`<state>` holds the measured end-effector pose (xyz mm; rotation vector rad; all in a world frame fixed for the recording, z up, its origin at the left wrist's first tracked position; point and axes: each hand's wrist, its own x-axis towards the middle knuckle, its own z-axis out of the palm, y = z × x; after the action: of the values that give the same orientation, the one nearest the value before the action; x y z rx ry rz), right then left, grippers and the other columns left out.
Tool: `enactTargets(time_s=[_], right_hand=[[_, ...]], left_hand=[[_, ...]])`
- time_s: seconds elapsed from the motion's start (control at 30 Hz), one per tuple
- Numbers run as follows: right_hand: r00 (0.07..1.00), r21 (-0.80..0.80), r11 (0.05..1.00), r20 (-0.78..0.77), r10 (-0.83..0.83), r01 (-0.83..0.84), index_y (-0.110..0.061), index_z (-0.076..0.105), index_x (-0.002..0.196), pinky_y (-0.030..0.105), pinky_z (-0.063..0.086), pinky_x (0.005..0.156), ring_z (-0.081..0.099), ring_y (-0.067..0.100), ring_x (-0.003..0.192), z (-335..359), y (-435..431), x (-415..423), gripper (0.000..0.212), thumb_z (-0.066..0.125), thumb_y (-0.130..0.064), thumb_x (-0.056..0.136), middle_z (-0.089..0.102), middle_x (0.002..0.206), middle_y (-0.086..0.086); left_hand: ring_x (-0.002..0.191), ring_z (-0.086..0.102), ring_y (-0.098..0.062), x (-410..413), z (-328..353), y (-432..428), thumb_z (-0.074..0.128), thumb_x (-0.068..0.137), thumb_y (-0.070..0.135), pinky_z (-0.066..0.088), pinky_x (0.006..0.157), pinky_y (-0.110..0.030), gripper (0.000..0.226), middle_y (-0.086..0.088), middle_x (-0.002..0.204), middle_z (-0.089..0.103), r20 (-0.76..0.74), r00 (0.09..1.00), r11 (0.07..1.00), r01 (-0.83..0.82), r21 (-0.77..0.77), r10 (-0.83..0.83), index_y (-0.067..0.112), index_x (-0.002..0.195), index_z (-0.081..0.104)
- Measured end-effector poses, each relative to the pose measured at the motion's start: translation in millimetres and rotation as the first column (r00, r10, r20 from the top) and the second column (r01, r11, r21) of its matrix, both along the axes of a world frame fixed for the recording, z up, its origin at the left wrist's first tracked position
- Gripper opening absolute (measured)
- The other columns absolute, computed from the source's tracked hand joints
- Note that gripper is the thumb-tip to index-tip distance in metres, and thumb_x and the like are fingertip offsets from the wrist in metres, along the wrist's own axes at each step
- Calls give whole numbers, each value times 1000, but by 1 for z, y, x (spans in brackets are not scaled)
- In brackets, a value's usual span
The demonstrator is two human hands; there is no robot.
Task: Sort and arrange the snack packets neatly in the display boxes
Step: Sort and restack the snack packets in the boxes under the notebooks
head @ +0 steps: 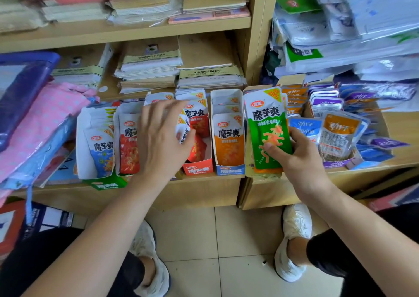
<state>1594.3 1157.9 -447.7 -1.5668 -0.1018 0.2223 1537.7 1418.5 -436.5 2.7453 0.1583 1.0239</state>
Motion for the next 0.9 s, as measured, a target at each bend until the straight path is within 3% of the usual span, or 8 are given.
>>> enactTargets(time_s=[0.1, 0.23, 0.3, 0.4, 0.53, 0.63, 0.7, 0.9], right_hand=[[996, 42, 995, -9, -89, 89, -23, 61, 107, 26, 61, 67, 75, 14, 88, 1, -4, 2, 22, 69, -8, 92, 75, 101, -1], [994, 15, 994, -4, -110, 110, -23, 60, 107, 28, 62, 69, 75, 15, 89, 1, -7, 4, 22, 69, -10, 92, 74, 102, 1], [995, -6, 995, -6, -104, 104, -22, 60, 111, 28, 62, 70, 75, 14, 90, 0, -8, 5, 24, 70, -11, 92, 74, 104, 0], [994, 4, 994, -31, -106, 106, -23, 59, 111, 26, 61, 69, 75, 13, 90, -1, -11, 8, 25, 70, -11, 92, 74, 104, -1], [992, 41, 994, -77, -102, 105, -19, 60, 117, 37, 62, 78, 74, 16, 94, 1, -12, 11, 28, 70, -11, 92, 75, 107, 1], [987, 106, 990, -137, -78, 93, -16, 61, 121, 49, 59, 86, 74, 24, 99, 6, -14, 14, 30, 70, -12, 92, 74, 111, 5], [985, 181, 980, -166, -57, 87, -12, 61, 124, 53, 58, 89, 72, 28, 103, 12, -14, 16, 32, 69, -11, 92, 73, 114, 9], [961, 372, 928, -247, 124, -24, -6, 59, 127, 44, 61, 83, 71, 31, 107, 23, -11, 9, 32, 59, -6, 95, 72, 118, 14]], left_hand=[[127, 48, -29, 15, 0, -23, 68, 86, 38, 41, 106, -48, 58, -2, 136, 59, -132, 977, 979, 180, 94, -167, 16, 139, 58], [143, 31, -27, 39, -13, -44, 58, 88, 59, 26, 113, -55, 82, 0, 156, 41, -478, 873, 959, 209, 192, -95, 18, 155, 34], [132, 42, -25, 43, -12, -44, 63, 85, 58, 30, 104, -46, 71, 2, 141, 56, -403, 901, 965, 230, 128, -162, 20, 144, 50], [101, 57, -16, 37, -5, -36, 76, 80, 44, 37, 87, -36, 29, 6, 102, 69, -108, 915, 922, 386, -45, -388, 20, 94, 70], [101, 64, -9, 15, -4, -27, 87, 76, 26, 45, 91, -27, 22, 7, 112, 67, -113, 820, 815, 525, -245, -562, 18, 71, 67], [105, 63, -7, 8, -7, -24, 83, 82, 26, 49, 93, -34, 12, 9, 121, 65, -132, 815, 813, 519, -264, -564, 20, 85, 74], [111, 62, -8, 11, -8, -24, 79, 86, 26, 50, 97, -38, 23, 8, 121, 66, -112, 848, 838, 476, -265, -517, 19, 107, 75], [119, 62, -16, 17, -7, -31, 73, 91, 20, 53, 100, -44, 45, 3, 129, 67, -158, 958, 950, 199, -240, -240, 20, 135, 62]])
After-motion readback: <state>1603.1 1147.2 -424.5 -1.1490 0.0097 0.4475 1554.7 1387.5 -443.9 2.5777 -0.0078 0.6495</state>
